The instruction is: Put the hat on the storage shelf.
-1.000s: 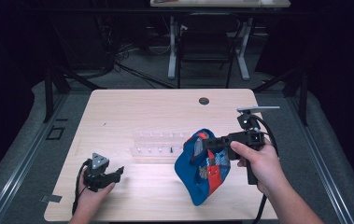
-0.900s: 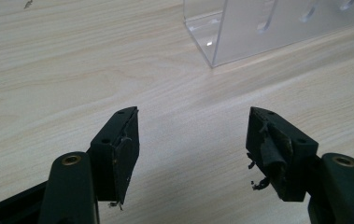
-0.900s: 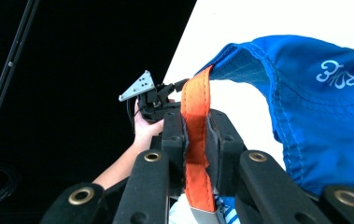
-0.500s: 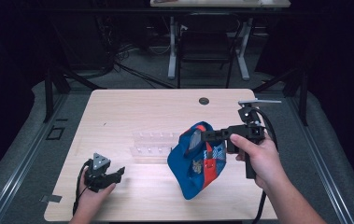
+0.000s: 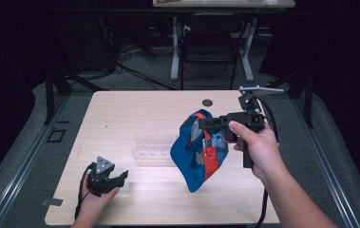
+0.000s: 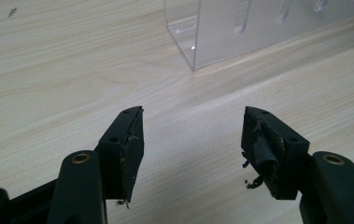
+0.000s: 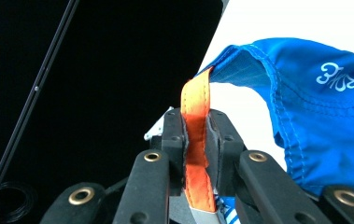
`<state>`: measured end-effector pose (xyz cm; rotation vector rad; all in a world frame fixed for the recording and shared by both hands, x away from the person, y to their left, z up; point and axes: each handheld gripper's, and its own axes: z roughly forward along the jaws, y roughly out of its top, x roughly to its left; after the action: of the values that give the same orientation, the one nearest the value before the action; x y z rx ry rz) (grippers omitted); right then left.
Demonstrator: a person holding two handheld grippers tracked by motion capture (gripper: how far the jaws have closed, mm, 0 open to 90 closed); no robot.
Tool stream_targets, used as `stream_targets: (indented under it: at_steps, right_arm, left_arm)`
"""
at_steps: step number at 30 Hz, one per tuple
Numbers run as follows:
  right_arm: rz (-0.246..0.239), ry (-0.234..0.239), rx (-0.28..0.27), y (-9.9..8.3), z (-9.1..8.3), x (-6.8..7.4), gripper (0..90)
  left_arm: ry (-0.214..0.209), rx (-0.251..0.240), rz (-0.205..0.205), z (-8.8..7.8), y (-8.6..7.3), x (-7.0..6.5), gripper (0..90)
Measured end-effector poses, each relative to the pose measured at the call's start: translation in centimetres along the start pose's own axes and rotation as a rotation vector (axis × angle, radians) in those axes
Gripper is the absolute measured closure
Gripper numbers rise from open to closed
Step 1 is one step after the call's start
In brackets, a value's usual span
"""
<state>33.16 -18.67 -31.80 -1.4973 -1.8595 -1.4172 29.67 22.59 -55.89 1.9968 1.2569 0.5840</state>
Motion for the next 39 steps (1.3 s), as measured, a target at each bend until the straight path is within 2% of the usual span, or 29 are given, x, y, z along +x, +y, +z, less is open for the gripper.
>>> stream_targets:
  at_steps: [5,9,11,14,15,16,17,18,19,20,21,22,23,24,27,33,34,35,36,39]
  right_arm:
    - [-0.004,0.000,-0.015,0.7,0.3,0.6,78.7]
    - [-0.005,0.000,-0.027,1.5,1.0,1.3,78.7]
    - [-0.007,0.000,-0.030,1.8,1.4,1.5,78.7]
    - [-0.007,0.005,-0.033,2.2,2.0,1.8,78.7]
    - [-0.007,0.005,-0.033,2.2,2.0,1.8,78.7]
    - [-0.008,0.004,-0.033,2.4,2.4,1.9,78.7]
    - [-0.008,0.004,-0.033,2.4,2.4,1.9,78.7]
    - [-0.012,0.001,-0.028,2.6,2.8,2.0,78.7]
    - [-0.012,0.001,-0.028,2.6,2.8,2.0,78.7]
    - [-0.008,0.004,-0.032,2.8,3.1,2.0,78.7]
    - [-0.008,0.004,-0.032,2.8,3.1,2.0,78.7]
    - [-0.006,0.007,-0.036,3.0,3.3,2.1,78.7]
    - [-0.006,0.007,-0.036,3.0,3.3,2.1,78.7]
    - [-0.007,0.004,-0.038,3.1,3.6,2.0,78.7]
    - [-0.003,0.006,-0.040,3.3,3.7,1.9,78.7]
    - [0.003,0.000,-0.049,3.7,4.2,1.6,78.7]
    - [0.006,-0.002,-0.053,3.8,4.3,1.5,78.7]
    - [0.006,-0.002,-0.053,3.8,4.3,1.5,78.7]
    - [0.009,-0.006,-0.057,3.9,4.3,1.5,78.7]
    - [0.009,-0.007,-0.060,4.0,4.4,1.4,78.7]
  left_arm:
    - [-0.012,-0.019,0.004,-0.4,0.2,-0.4,39.6]
    - [-0.041,-0.059,0.033,-1.4,1.0,-1.4,41.4]
    - [-0.049,-0.062,0.044,-1.6,1.2,-1.6,43.0]
    - [-0.083,-0.097,0.058,-2.4,2.0,-3.1,46.1]
    - [-0.083,-0.097,0.058,-2.4,2.0,-3.1,46.9]
    - [-0.103,-0.112,0.078,-2.9,2.5,-3.9,47.8]
    - [-0.103,-0.112,0.078,-2.9,2.5,-3.9,49.0]
    - [-0.122,-0.121,0.103,-3.3,3.0,-4.7,50.0]
    - [-0.122,-0.121,0.103,-3.3,3.0,-4.7,51.0]
    - [-0.137,-0.131,0.125,-3.6,3.5,-5.6,51.8]
    - [-0.137,-0.131,0.125,-3.6,3.5,-5.6,52.4]
    - [-0.149,-0.140,0.144,-3.8,3.9,-6.3,53.3]
    - [-0.149,-0.140,0.144,-3.8,3.9,-6.3,53.7]
    - [-0.161,-0.143,0.164,-3.9,4.4,-7.0,53.9]
    - [-0.170,-0.151,0.171,-4.0,4.9,-7.5,53.8]
    - [-0.223,-0.181,0.170,-4.5,6.3,-9.1,52.6]
    - [-0.239,-0.187,0.186,-4.7,6.6,-9.8,52.5]
    - [-0.239,-0.187,0.186,-4.7,6.6,-9.8,52.5]
    - [-0.260,-0.197,0.194,-4.8,7.0,-10.6,52.2]
    - [-0.272,-0.202,0.206,-4.9,7.3,-11.2,52.0]
